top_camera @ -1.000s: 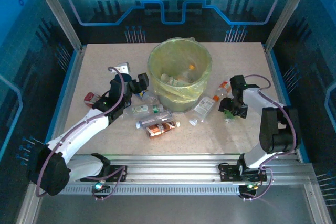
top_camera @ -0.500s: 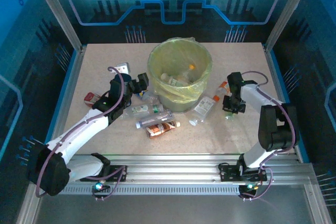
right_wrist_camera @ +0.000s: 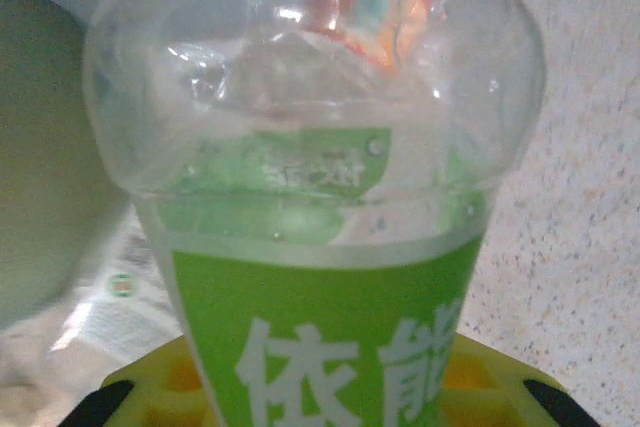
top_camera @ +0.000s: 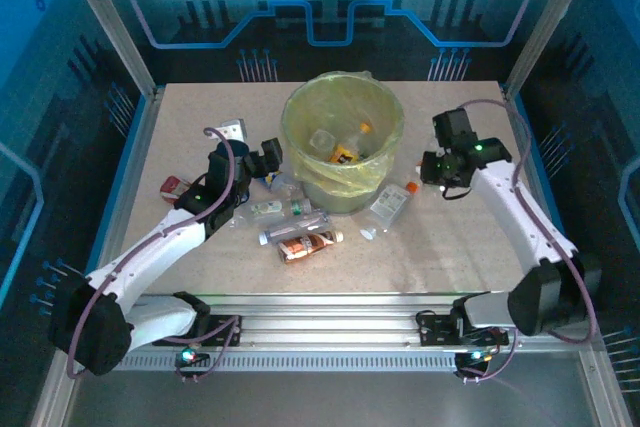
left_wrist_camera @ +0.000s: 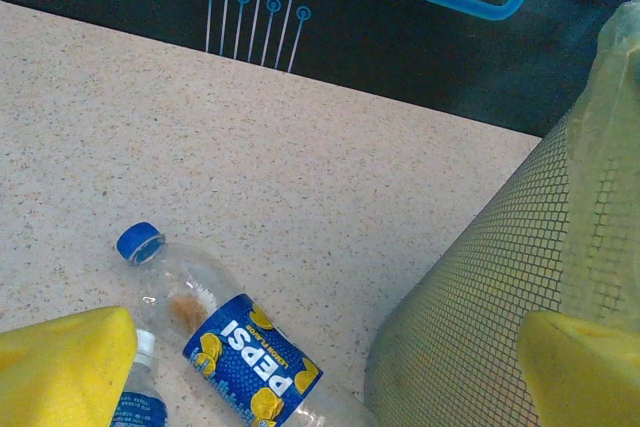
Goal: Put the plastic bottles in the bin
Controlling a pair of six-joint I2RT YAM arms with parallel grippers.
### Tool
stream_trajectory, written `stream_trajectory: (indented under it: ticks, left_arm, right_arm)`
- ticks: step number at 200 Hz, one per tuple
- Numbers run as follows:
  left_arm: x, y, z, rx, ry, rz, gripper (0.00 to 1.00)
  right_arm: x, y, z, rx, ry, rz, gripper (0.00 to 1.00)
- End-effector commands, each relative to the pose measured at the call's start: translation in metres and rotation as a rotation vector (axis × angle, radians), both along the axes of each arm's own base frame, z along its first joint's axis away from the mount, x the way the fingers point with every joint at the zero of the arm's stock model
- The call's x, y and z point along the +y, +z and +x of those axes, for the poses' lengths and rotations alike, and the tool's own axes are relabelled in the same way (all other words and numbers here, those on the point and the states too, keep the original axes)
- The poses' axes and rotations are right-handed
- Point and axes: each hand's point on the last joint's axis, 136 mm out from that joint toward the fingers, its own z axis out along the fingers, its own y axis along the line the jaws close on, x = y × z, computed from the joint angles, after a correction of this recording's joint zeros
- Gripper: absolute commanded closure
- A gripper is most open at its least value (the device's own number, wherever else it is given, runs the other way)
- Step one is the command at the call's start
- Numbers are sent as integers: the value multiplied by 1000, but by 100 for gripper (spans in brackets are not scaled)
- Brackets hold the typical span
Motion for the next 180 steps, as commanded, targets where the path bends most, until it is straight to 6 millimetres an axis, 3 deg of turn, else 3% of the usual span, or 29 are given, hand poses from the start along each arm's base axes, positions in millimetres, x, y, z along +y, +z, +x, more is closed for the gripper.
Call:
stream_trajectory:
  ticks: [1,43,62,82,106,130,180]
  left_arm:
    - [8,7,-2,-19,28,-11,1]
    - [7,10,-3,-26,24,-17,1]
    - [8,10,-4,-27,25,-18,1]
    - [8,11,-5,-28,25,-17,1]
    - [9,12,-6,-29,27,-15,1]
    - [10,13,-7,-34,29,-13,1]
    - [13,14,-8,-35,37,-7,1]
  right_arm:
    - [13,50,-3,-110,78,2,88]
    - [50,140,4,-348,236,54,84]
    - [70,168,7,-411,314,73,84]
    - [94,184,11,-444,404,92,83]
    - [123,191,19,-448,499,107,82]
    - [149,186,29,-421,570,101,79]
    - [174,150,55,-293,619,51,70]
